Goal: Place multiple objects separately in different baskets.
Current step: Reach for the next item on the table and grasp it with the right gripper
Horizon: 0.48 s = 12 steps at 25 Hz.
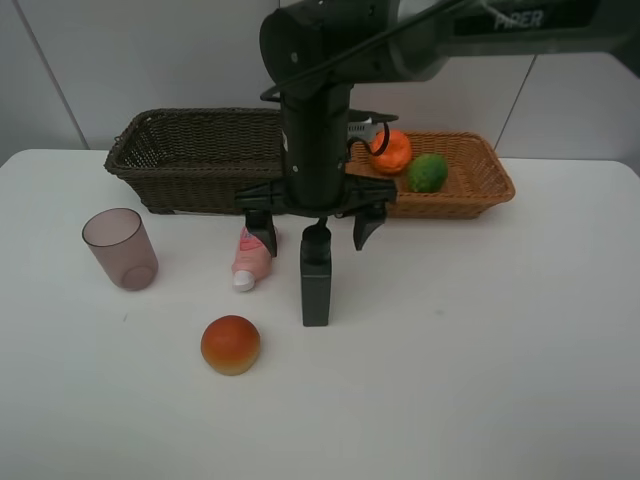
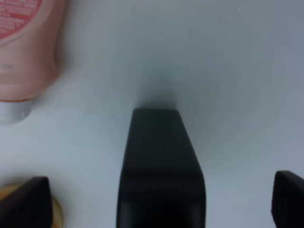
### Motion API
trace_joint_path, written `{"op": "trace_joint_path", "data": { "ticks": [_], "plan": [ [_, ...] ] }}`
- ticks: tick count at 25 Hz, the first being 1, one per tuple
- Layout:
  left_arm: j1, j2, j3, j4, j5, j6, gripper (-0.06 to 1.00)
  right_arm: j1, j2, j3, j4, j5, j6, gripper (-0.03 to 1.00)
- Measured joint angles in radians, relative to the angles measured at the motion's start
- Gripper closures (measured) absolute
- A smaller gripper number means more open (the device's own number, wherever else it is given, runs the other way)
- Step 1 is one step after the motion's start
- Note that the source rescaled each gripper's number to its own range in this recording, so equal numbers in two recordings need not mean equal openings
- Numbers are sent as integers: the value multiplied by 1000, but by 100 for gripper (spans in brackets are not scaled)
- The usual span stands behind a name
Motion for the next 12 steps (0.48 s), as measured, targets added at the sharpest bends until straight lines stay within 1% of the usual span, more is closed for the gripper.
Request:
{"op": "trace_joint_path", "data": {
  "ticks": [7, 12],
  "plan": [
    [0, 0, 0, 0, 0, 0, -6, 0, 11, 1, 12, 0, 0, -3],
    [0, 0, 0, 0, 0, 0, -6, -10, 11, 45, 17, -5, 0, -3]
  ]
}}
